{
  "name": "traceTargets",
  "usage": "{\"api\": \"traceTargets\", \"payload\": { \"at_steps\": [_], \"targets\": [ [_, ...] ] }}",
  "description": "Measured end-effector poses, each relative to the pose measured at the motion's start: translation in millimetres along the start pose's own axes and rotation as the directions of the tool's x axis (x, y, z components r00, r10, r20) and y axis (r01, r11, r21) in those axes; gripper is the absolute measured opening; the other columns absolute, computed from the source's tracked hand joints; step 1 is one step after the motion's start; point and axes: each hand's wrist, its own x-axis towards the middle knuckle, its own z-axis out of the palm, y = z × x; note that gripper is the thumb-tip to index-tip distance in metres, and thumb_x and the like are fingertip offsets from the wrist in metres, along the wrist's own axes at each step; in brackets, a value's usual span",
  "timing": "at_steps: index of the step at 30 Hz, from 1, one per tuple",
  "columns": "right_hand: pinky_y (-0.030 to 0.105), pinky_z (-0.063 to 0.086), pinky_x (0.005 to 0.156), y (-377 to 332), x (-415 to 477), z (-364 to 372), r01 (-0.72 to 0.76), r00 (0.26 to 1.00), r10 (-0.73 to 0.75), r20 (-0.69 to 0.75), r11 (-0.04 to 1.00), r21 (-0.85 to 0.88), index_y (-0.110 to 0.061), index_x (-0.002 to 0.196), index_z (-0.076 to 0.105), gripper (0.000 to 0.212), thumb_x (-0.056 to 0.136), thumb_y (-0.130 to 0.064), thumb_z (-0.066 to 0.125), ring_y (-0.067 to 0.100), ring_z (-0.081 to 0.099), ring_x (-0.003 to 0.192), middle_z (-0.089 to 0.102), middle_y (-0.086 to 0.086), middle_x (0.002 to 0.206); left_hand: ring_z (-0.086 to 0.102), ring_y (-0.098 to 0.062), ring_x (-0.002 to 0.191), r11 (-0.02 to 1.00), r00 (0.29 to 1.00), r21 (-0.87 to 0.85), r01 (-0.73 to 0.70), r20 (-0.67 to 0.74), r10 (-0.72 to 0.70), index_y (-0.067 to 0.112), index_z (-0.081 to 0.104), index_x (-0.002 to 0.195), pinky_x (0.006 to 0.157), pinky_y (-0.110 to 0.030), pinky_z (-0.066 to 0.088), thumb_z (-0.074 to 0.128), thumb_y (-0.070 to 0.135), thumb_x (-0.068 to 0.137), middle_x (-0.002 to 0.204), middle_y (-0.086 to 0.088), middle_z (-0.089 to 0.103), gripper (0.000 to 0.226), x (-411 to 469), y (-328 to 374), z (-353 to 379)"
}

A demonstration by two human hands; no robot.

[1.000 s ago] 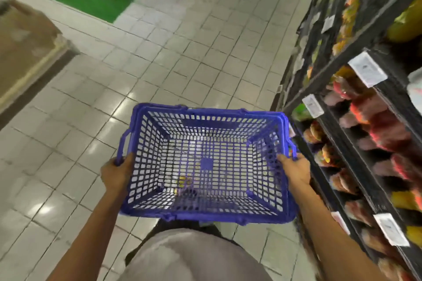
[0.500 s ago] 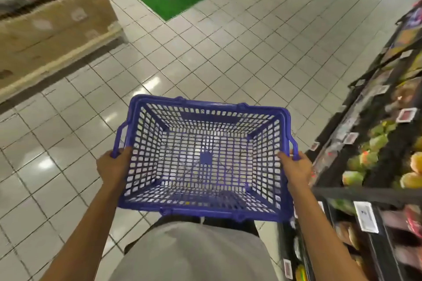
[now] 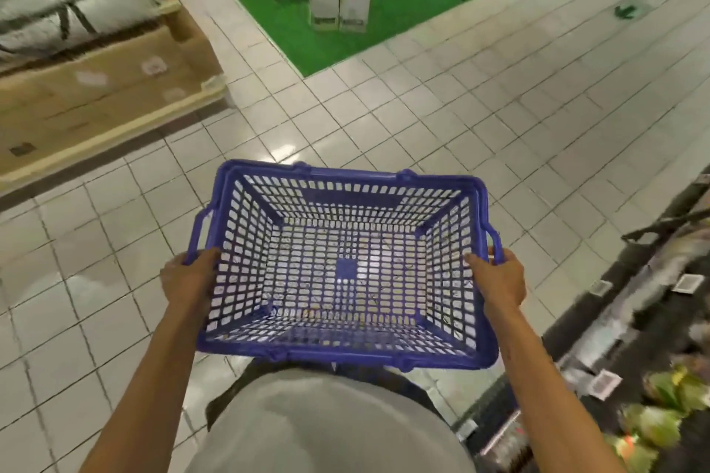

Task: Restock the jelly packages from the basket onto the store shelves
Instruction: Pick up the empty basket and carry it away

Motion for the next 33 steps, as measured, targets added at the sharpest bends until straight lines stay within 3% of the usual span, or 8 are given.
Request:
{"api": "traceTargets", "payload": {
  "at_steps": [7, 11, 15, 19, 23, 26, 30, 33],
  "targets": [
    [0.022, 0.040, 0.052, -86.8, 100.3, 40.6, 0.028, 0.999, -0.029, 0.033, 0.999, 0.024, -0.028, 0.084, 0.065, 0.024, 0.068, -0.039, 0.078, 0.010, 0.063, 0.059, 0.068, -0.009, 0.071, 0.064, -0.019, 0.060, 0.998, 0.998, -0.033, 0.050, -0.037, -0.051, 0.013, 0.063, 0.089, 0.058, -0.028, 0.052, 0.072, 0.030, 0.078, 0.070, -0.003, 0.067, 0.022, 39.6, 57.7, 75.8],
    [0.022, 0.048, 0.056, -134.7, 154.4, 75.3, -0.007, 1.000, 0.004, 0.028, 0.997, 0.079, -0.024, 0.089, 0.072, 0.032, 0.063, -0.039, 0.081, 0.013, 0.068, 0.058, 0.071, -0.008, 0.068, 0.066, -0.024, 0.063, 0.997, 0.997, -0.035, 0.075, -0.034, -0.076, 0.011, 0.065, 0.084, 0.063, -0.032, 0.055, 0.071, 0.034, 0.075, 0.073, -0.008, 0.069, 0.025, 82.5, 93.7, 124.1],
    [0.031, 0.058, 0.062, -195.2, 199.7, 107.0, -0.036, 0.999, 0.035, 0.010, 0.988, 0.148, -0.026, 0.077, 0.069, 0.025, 0.064, -0.034, 0.088, 0.021, 0.071, 0.063, 0.073, 0.001, 0.074, 0.063, -0.028, 0.067, 0.994, 0.993, -0.052, 0.094, -0.062, -0.097, 0.012, 0.064, 0.077, 0.069, -0.039, 0.056, 0.071, 0.034, 0.075, 0.076, -0.012, 0.068, 0.023, 121.6, 140.6, 171.0],
    [0.025, 0.055, 0.055, -257.3, 242.2, 134.2, -0.027, 1.000, 0.026, 0.006, 0.981, 0.192, -0.020, 0.087, 0.072, 0.033, 0.064, -0.036, 0.089, 0.018, 0.072, 0.060, 0.074, 0.001, 0.073, 0.064, -0.028, 0.064, 0.993, 0.994, -0.071, 0.098, -0.050, -0.102, 0.014, 0.062, 0.073, 0.067, -0.037, 0.056, 0.071, 0.035, 0.076, 0.078, -0.014, 0.069, 0.023, 156.0, 185.3, 214.2],
    [0.024, 0.053, 0.051, -307.0, 285.2, 160.7, -0.043, 0.999, 0.037, 0.030, 0.973, 0.227, -0.022, 0.079, 0.070, 0.030, 0.063, -0.036, 0.090, 0.018, 0.071, 0.054, 0.073, -0.002, 0.062, 0.066, -0.032, 0.075, 0.989, 0.988, -0.068, 0.134, -0.072, -0.139, 0.010, 0.062, 0.082, 0.076, -0.044, 0.058, 0.071, 0.034, 0.076, 0.084, -0.016, 0.068, 0.027, 187.5, 228.3, 254.9],
    [0.025, 0.054, 0.052, -341.4, 325.8, 186.2, -0.061, 0.997, 0.048, 0.064, 0.974, 0.219, -0.022, 0.084, 0.070, 0.031, 0.065, -0.038, 0.088, 0.017, 0.072, 0.053, 0.073, -0.004, 0.062, 0.066, -0.032, 0.072, 0.987, 0.984, -0.066, 0.145, -0.093, -0.151, 0.010, 0.062, 0.085, 0.074, -0.043, 0.058, 0.071, 0.037, 0.074, 0.082, -0.015, 0.068, 0.030, 212.6, 259.0, 289.0],
    [0.021, 0.051, 0.047, -395.2, 389.9, 227.7, -0.043, 0.994, 0.023, 0.109, 0.982, 0.185, -0.021, 0.085, 0.070, 0.030, 0.066, -0.037, 0.087, 0.012, 0.070, 0.050, 0.072, -0.008, 0.060, 0.064, -0.026, 0.061, 0.983, 0.976, -0.074, 0.169, -0.126, -0.178, 0.015, 0.059, 0.078, 0.058, -0.031, 0.053, 0.070, 0.037, 0.075, 0.073, -0.009, 0.067, 0.025, 246.7, 300.5, 339.4],
    [0.020, 0.050, 0.043, -444.3, 438.8, 257.5, -0.022, 0.986, -0.004, 0.166, 0.988, 0.154, -0.020, 0.086, 0.070, 0.030, 0.066, -0.036, 0.087, 0.013, 0.070, 0.050, 0.072, -0.005, 0.060, 0.064, -0.026, 0.061, 0.973, 0.963, -0.120, 0.198, -0.161, -0.216, 0.009, 0.061, 0.086, 0.062, -0.033, 0.053, 0.070, 0.036, 0.077, 0.074, -0.011, 0.066, 0.030, 269.2, 331.2, 373.4]
  ]
}}
